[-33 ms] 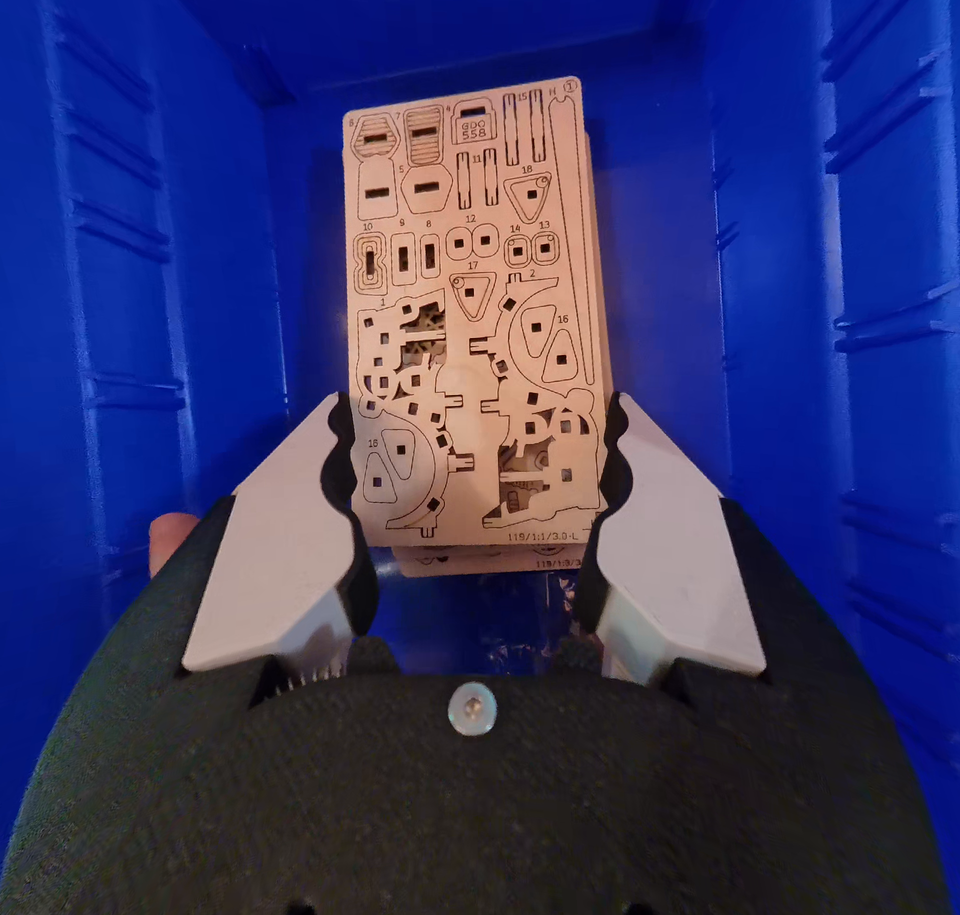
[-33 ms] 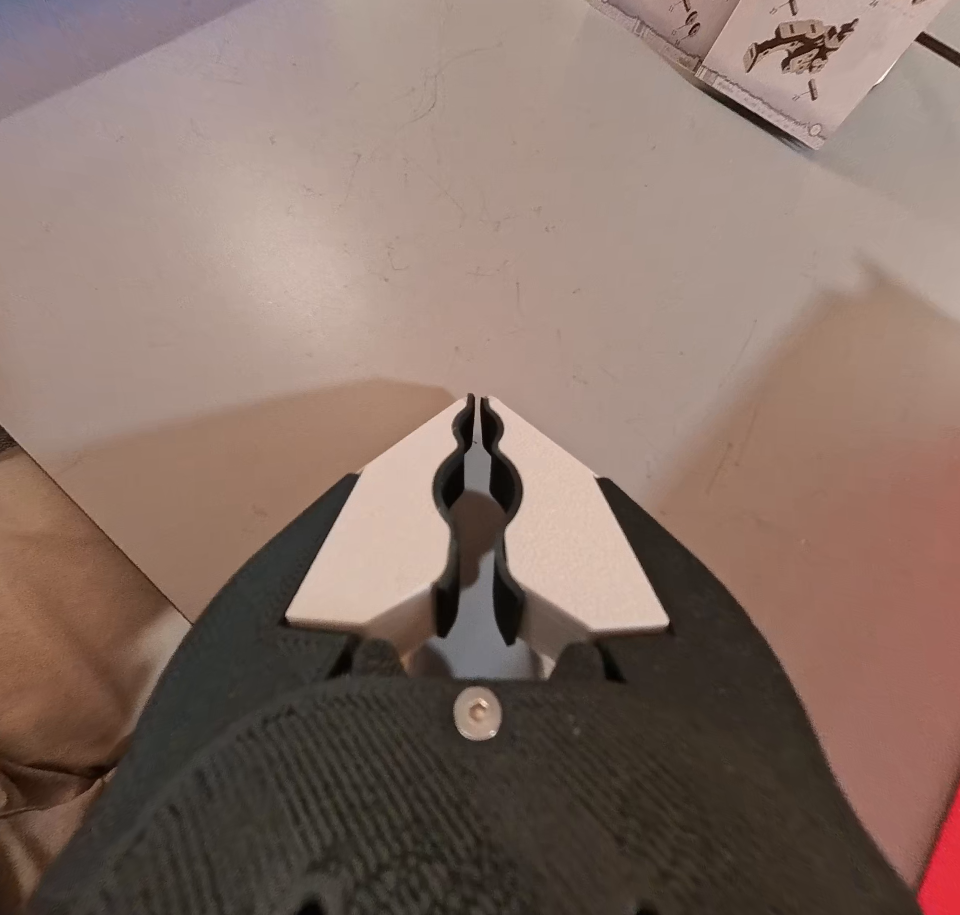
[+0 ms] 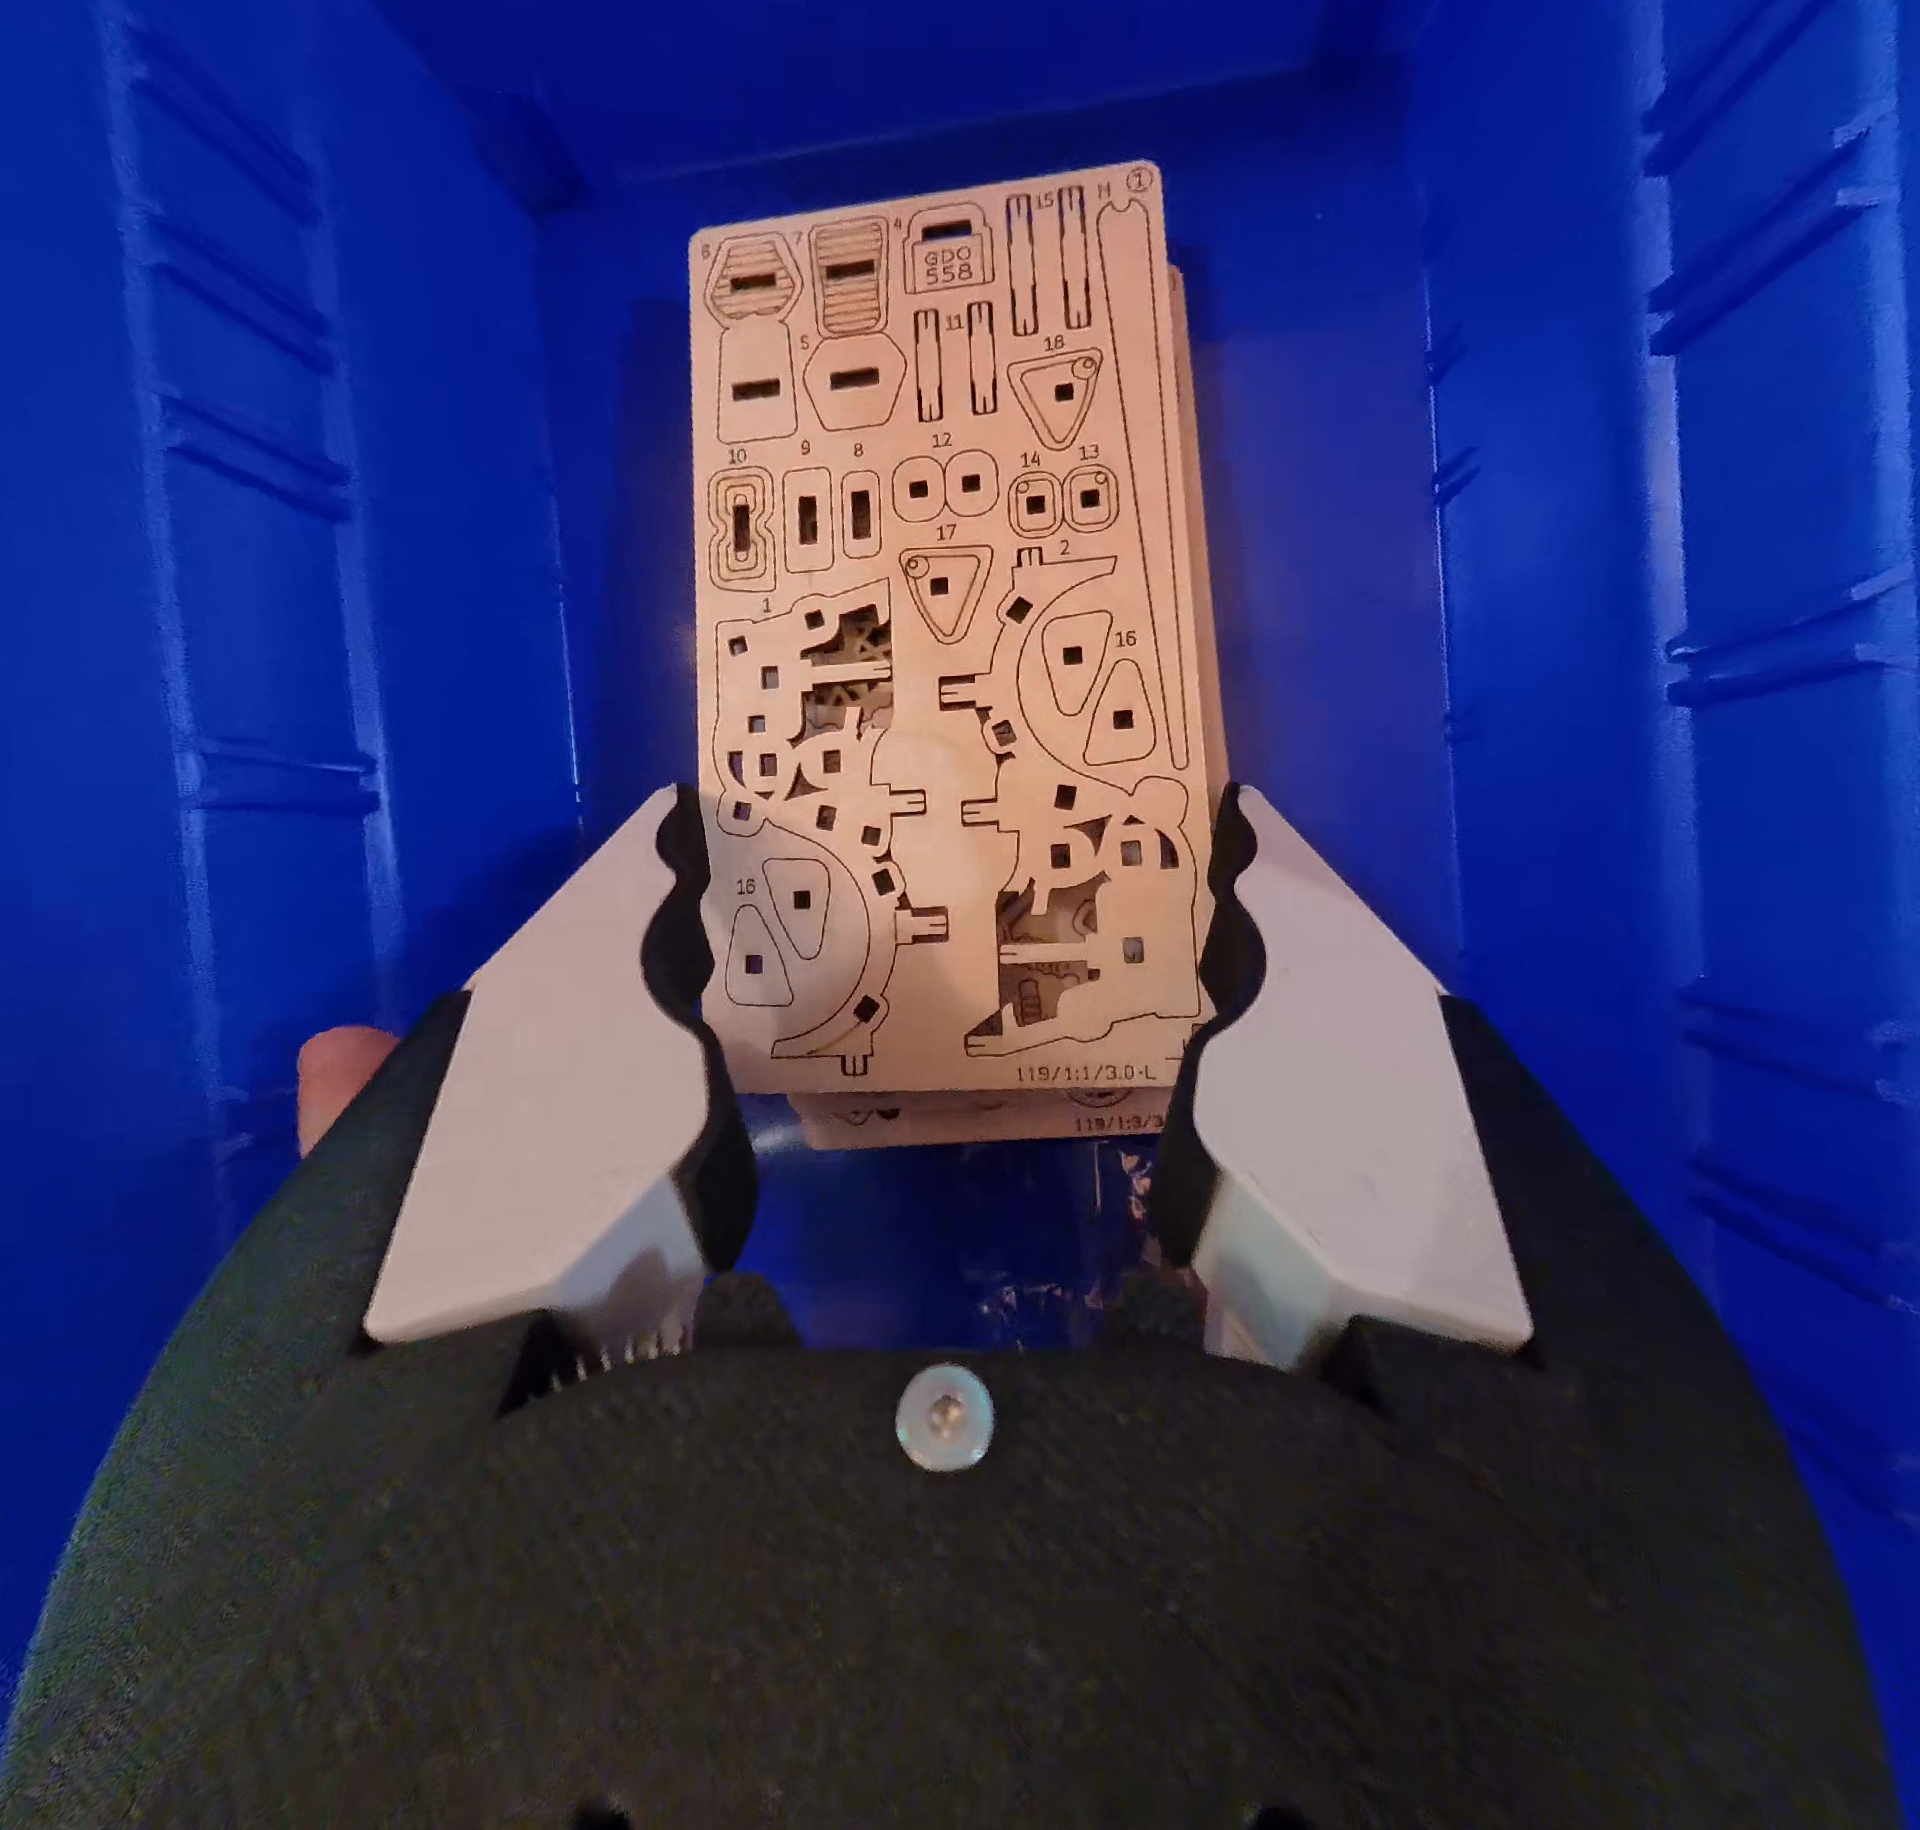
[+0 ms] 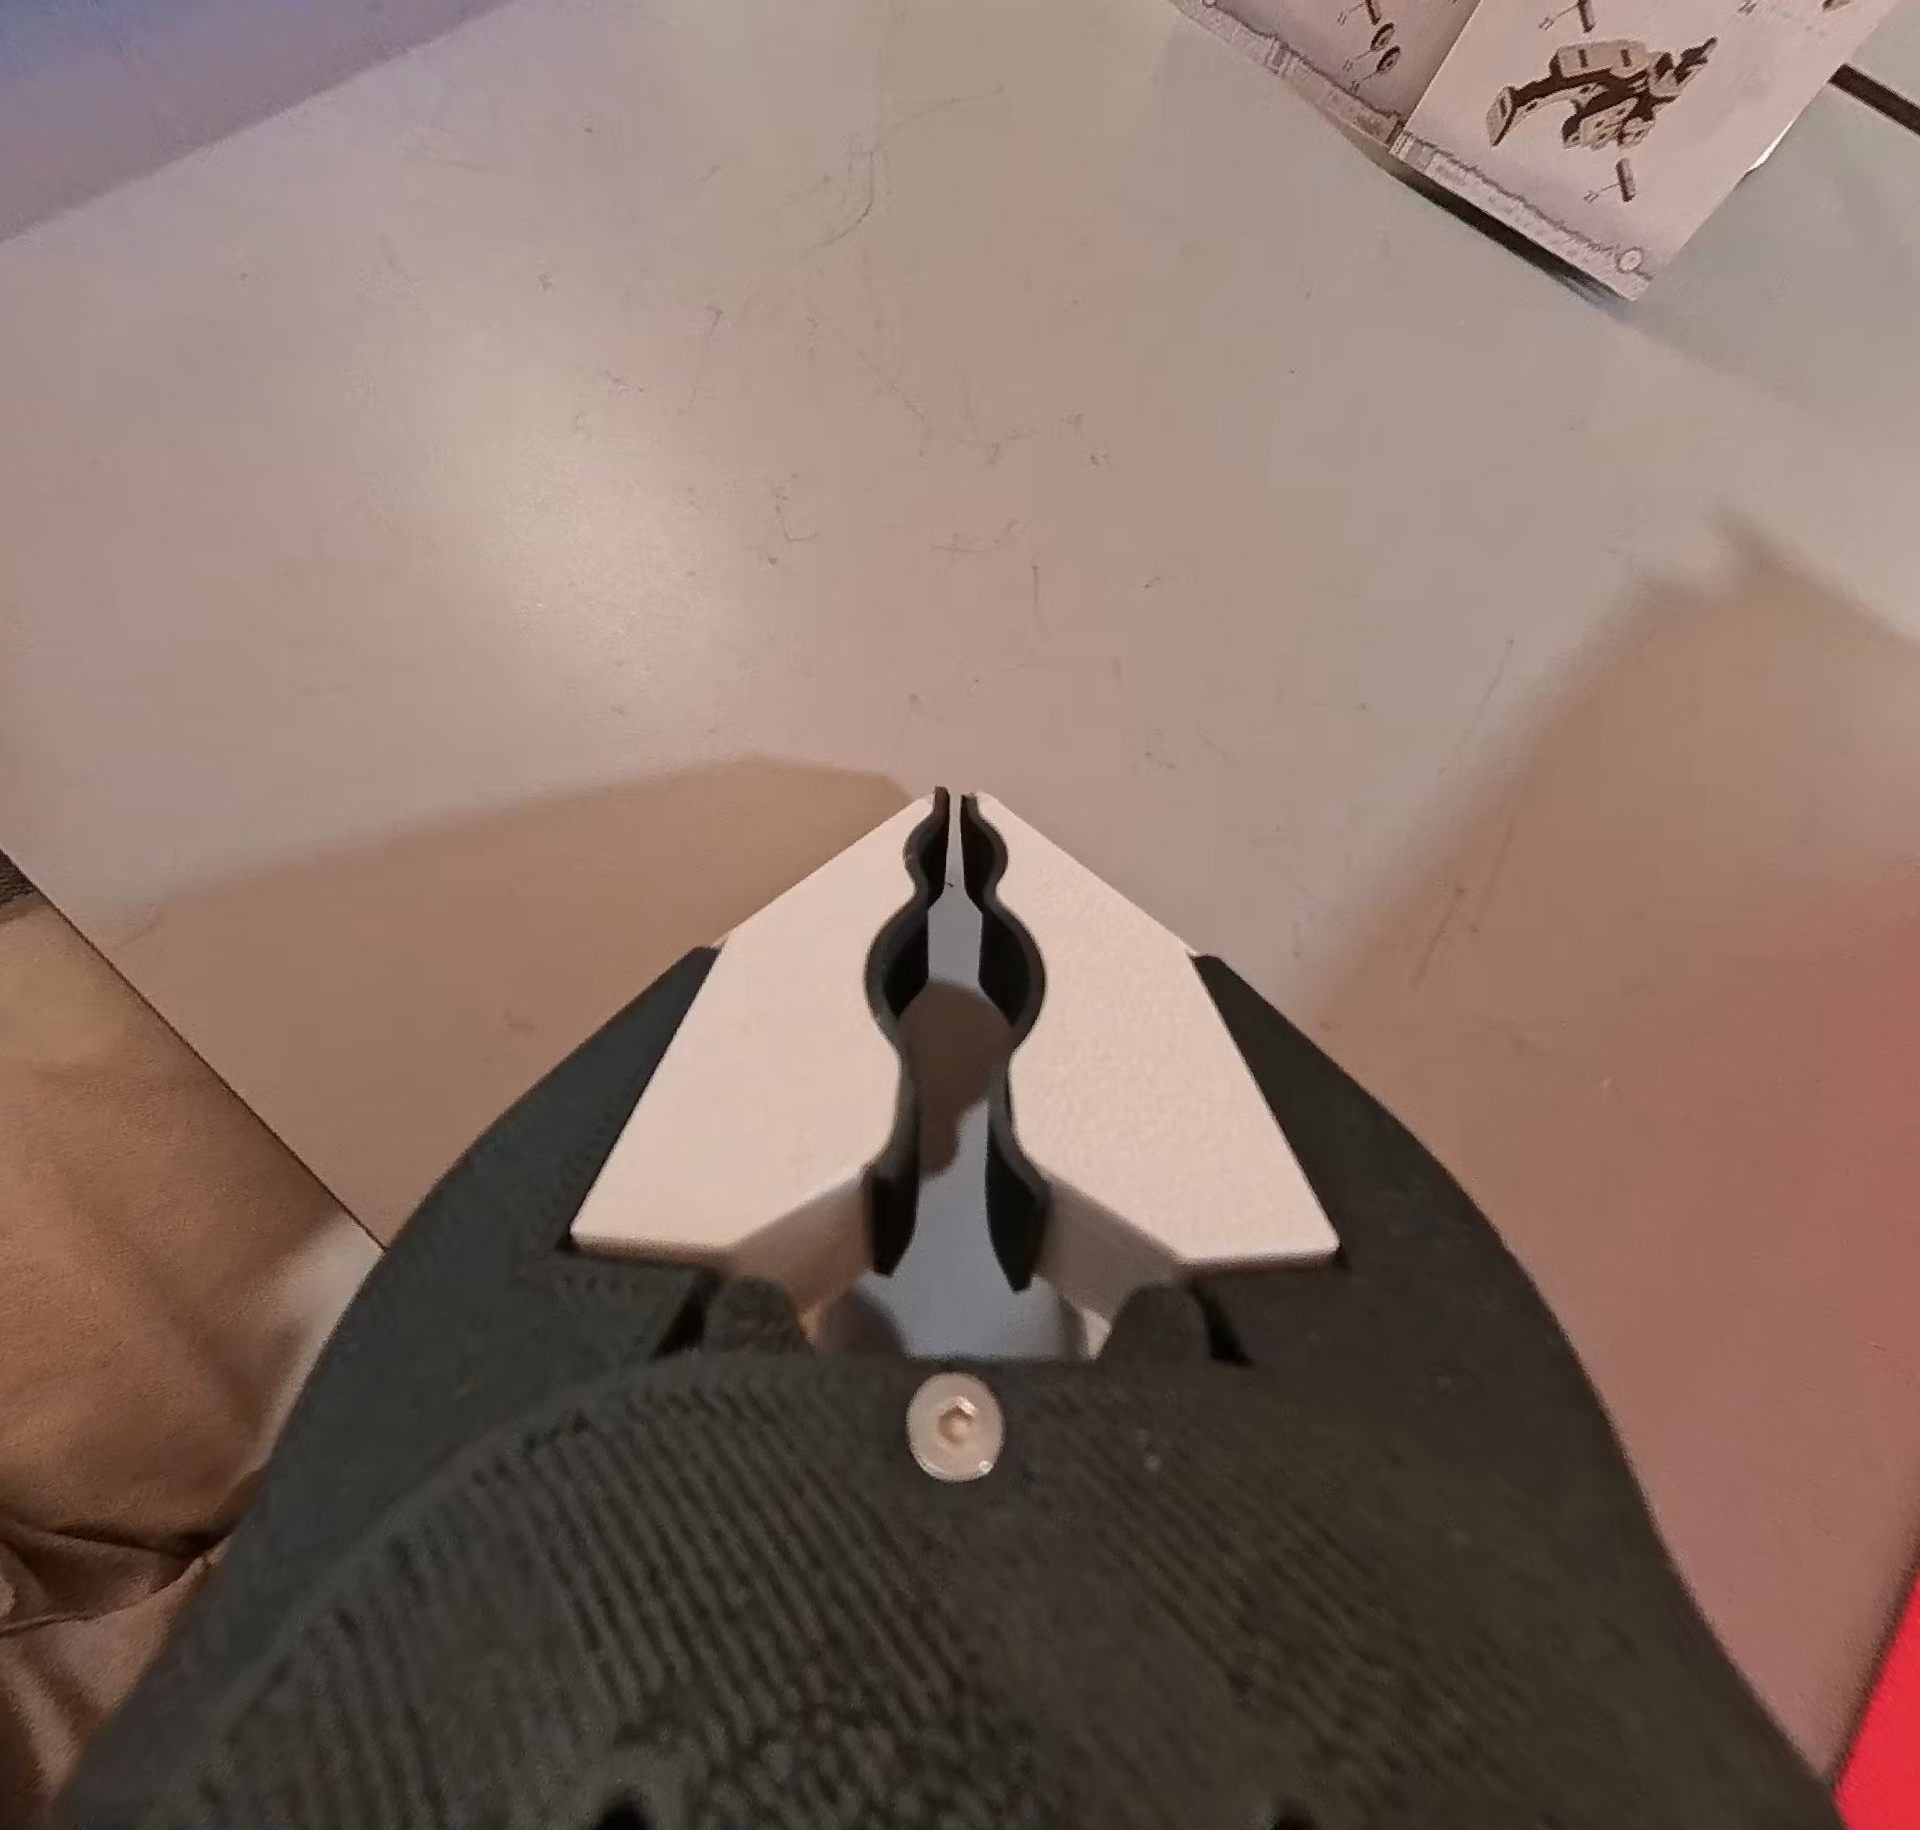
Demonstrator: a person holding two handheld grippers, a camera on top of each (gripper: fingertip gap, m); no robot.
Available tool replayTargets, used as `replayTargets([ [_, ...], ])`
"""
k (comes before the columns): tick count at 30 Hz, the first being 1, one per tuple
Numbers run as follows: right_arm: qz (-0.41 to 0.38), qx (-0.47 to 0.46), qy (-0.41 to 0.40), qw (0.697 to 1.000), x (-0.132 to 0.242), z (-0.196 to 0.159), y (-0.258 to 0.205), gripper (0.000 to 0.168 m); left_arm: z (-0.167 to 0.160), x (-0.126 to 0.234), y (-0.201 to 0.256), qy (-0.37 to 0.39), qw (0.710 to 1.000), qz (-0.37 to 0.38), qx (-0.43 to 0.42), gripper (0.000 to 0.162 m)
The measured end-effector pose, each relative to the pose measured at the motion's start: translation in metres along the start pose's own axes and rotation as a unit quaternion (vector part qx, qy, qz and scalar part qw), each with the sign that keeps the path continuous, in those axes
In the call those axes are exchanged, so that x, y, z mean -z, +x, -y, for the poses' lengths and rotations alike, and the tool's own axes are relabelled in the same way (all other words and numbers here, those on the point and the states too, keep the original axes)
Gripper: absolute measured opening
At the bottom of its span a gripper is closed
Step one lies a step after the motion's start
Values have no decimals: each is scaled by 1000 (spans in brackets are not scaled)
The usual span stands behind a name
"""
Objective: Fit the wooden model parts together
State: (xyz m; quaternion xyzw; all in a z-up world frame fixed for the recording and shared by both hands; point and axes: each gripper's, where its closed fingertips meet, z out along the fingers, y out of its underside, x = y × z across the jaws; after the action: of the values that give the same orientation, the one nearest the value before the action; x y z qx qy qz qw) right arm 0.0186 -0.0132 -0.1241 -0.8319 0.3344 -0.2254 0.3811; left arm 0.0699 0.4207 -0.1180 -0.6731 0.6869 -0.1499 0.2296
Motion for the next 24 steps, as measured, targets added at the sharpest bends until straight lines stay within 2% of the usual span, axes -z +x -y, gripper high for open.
replayTargets([
  [9, -1, 4, -2, 1000, -1, -1, -1, 1, -5, 9, 2, -15, 1000, -14, 0, 98],
  [12, 0, 2, -2, 1000, -1, -1, 0, 1, -15, 3, 11, -43, 998, -29, -18, 98],
  [17, 5, -9, -2, 1000, 0, -1, 1, 2, -28, 1, 10, -80, 996, -10, -32, 101],
  [19, 8, -13, -2, 1000, 0, -1, 1, 2, -25, 4, 7, -73, 997, -4, -28, 106],
  [24, 13, -23, -5, 1000, -1, -1, 2, 3, -2, 16, 0, -6, 999, -21, 24, 103],
])
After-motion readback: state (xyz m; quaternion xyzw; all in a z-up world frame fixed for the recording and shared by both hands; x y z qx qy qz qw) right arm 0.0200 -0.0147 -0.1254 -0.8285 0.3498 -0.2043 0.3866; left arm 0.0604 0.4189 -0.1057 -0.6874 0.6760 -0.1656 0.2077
